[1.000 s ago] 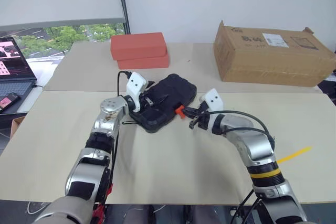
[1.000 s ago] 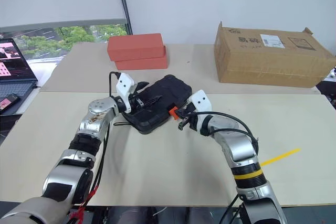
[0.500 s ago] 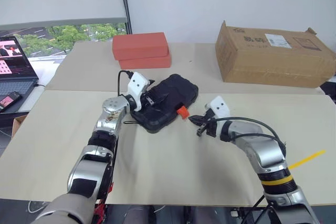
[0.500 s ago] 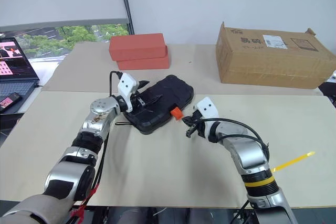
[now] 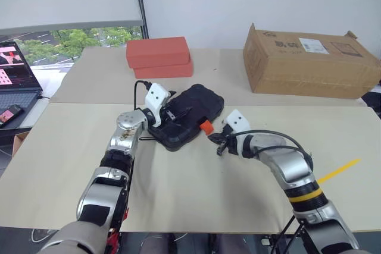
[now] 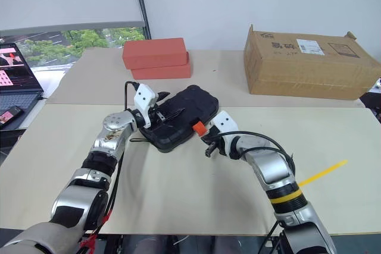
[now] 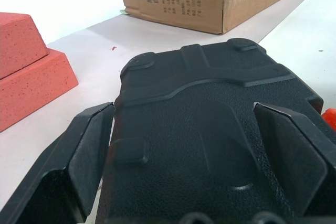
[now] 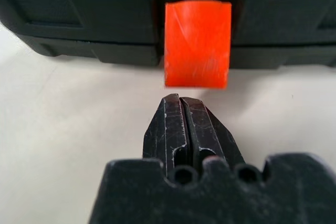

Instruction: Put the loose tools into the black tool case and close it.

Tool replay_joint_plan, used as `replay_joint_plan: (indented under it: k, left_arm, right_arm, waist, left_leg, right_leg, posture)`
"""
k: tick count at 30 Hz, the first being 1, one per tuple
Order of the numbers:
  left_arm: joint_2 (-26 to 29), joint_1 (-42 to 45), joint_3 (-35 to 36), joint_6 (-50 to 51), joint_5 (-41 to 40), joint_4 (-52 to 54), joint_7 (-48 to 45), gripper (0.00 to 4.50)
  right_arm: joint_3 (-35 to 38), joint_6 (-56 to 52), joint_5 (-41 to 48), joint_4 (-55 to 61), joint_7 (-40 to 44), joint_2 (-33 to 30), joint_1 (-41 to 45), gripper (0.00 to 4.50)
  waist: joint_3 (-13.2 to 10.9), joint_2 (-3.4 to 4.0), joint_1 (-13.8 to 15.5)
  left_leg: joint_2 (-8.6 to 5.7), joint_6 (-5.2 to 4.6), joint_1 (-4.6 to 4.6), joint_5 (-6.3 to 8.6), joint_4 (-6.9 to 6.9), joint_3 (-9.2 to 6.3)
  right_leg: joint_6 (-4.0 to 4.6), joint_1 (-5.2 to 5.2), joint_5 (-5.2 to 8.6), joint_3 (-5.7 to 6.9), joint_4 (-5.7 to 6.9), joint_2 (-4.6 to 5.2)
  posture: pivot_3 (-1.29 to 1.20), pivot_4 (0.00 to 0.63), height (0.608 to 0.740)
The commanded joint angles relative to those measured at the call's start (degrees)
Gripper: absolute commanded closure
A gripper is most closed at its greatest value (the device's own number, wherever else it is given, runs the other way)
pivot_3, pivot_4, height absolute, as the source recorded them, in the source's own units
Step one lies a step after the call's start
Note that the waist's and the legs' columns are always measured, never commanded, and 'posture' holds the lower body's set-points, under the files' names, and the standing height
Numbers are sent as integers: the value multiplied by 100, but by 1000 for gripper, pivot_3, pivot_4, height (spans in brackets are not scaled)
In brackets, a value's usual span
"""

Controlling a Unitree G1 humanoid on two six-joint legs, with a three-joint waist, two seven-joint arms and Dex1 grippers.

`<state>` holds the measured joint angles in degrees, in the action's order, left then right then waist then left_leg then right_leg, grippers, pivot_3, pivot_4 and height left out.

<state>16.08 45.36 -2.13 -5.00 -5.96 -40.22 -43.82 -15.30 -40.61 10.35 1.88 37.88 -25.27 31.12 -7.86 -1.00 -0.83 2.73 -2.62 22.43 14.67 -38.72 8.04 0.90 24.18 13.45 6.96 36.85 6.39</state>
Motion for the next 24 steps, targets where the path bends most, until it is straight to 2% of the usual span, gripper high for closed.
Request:
replay_joint_plan:
  k: [1,12,20,24]
  left_arm:
    - [-47,-270,-119,140,105,-92,-6,0]
    - [-107,-372,-147,176,100,15,38,0]
    - [-96,-366,-153,168,118,-28,6,0]
    - [-113,-336,-163,155,125,-69,-4,0]
  right_arm:
    - [-171,191,-155,-165,286,-60,368,4483]
    - [-349,403,-394,-681,623,17,835,4483]
    - [-134,151,-280,77,1110,-711,476,4483]
    - [141,-11,-128,356,1020,-726,476,4483]
  waist:
    - [0,0,0]
    - [1,1,1]
    - [2,2,16]
    - [2,3,17]
  left_leg:
    - [0,0,0,0,0,0]
    - [0,6,0,-3,0,3]
    - [-3,4,0,0,-1,3]
    - [-2,4,-3,1,-1,2]
  right_leg:
    - [6,-1,-3,1,0,0]
    - [8,0,-5,0,1,1]
    - [3,-3,-2,0,-3,6]
    - [3,-4,-2,0,0,6]
  posture:
    - [0,150,711]
    - [0,150,711]
    - [0,150,711]
    - [0,150,711]
